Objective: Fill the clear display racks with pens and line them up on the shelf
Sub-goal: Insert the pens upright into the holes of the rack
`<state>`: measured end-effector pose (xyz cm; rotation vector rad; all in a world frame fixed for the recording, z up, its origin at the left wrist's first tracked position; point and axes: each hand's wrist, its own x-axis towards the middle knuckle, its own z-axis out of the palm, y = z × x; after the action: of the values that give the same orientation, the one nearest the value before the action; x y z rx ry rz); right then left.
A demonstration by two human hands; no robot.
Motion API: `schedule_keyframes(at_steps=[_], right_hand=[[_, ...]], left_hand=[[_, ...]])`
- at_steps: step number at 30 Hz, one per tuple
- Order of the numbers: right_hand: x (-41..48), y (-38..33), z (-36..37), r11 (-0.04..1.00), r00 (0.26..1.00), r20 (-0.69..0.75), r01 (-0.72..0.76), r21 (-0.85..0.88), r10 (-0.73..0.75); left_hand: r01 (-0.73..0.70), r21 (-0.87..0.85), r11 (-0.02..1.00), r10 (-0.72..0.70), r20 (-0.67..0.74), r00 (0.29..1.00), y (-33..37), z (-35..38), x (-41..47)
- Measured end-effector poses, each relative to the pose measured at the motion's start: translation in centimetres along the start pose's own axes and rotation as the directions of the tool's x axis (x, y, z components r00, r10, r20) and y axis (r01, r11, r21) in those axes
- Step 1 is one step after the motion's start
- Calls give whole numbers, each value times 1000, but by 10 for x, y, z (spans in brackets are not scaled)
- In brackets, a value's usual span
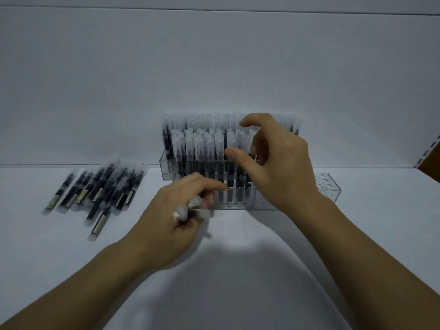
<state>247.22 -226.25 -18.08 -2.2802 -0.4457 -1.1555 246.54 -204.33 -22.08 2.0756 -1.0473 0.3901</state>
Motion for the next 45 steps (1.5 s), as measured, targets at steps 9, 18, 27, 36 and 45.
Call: schedule_keyframes(at_steps=[9, 18, 27, 36, 45], right_hand=[[-11, -34, 8, 861, 962, 272, -117, 495, -25], [-15, -39, 14, 837, 931, 363, -232, 495, 44], [-8, -36, 8, 670, 941, 309, -317, 671, 137], [10, -17, -13, 693, 940, -33, -227, 684, 340], [12, 1, -17, 881, 955, -182, -130, 455, 235]], left_hand=[[336, -767, 547, -270, 219, 938, -4, -2, 7], [368, -835, 408, -181, 321, 929, 0, 0, 4], [454, -670, 587, -361, 284, 888, -22, -10, 2], [-31, 30, 999, 30, 36, 999, 11, -11, -5], [-28, 414, 910, -71, 224, 972, -1, 9, 0]])
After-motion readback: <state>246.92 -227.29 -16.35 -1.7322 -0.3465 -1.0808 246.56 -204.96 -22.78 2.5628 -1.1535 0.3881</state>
